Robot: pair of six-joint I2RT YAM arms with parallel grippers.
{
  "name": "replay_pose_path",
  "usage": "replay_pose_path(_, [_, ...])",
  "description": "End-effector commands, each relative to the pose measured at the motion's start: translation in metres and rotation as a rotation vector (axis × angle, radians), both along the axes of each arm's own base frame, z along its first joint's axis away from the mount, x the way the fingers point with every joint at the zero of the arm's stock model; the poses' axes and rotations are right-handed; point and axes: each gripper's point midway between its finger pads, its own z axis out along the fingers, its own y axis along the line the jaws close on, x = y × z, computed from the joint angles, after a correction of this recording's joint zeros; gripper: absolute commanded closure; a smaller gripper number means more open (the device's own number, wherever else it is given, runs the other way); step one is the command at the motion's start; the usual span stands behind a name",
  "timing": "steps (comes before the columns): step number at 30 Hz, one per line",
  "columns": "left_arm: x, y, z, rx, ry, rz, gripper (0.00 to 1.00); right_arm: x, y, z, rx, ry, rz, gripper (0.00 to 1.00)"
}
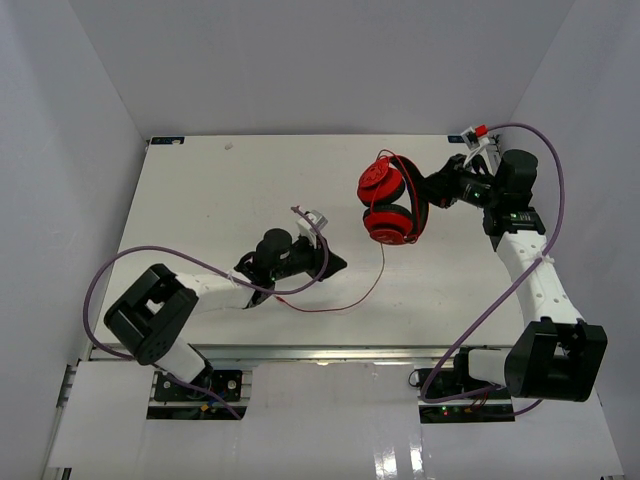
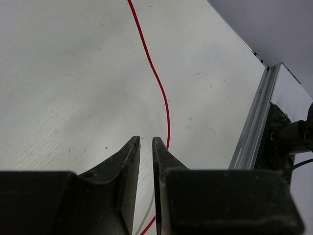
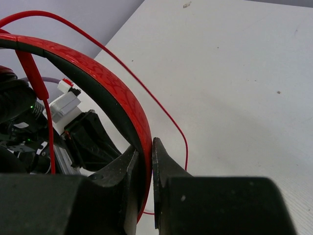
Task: Wrap the headphones
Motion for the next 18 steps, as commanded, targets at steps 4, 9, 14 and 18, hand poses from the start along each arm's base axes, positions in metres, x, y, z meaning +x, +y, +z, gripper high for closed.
replay_pose_path(4, [-0.002, -0.010, 0.021, -0.114, -0.135, -0.017, 0.49, 0.007, 0.000, 0.053, 0.038, -0.107, -0.021, 0.92])
replay_pose_path(9, [-0.017, -0.030, -0.007, -0.046, -0.145, -0.119, 0.33, 0.006, 0.000, 0.053, 0.037, -0.100, -0.016, 0.92])
replay_pose_path(14, [-0.020, -0.059, -0.044, 0.059, -0.119, -0.147, 0.26, 0.003, 0.000, 0.050, 0.037, -0.092, -0.012, 0.92])
replay_pose_path(18, [-0.008, -0.068, -0.070, 0.158, -0.122, -0.047, 0.24, 0.000, 0.001, 0.048, 0.026, -0.093, -0.008, 0.92])
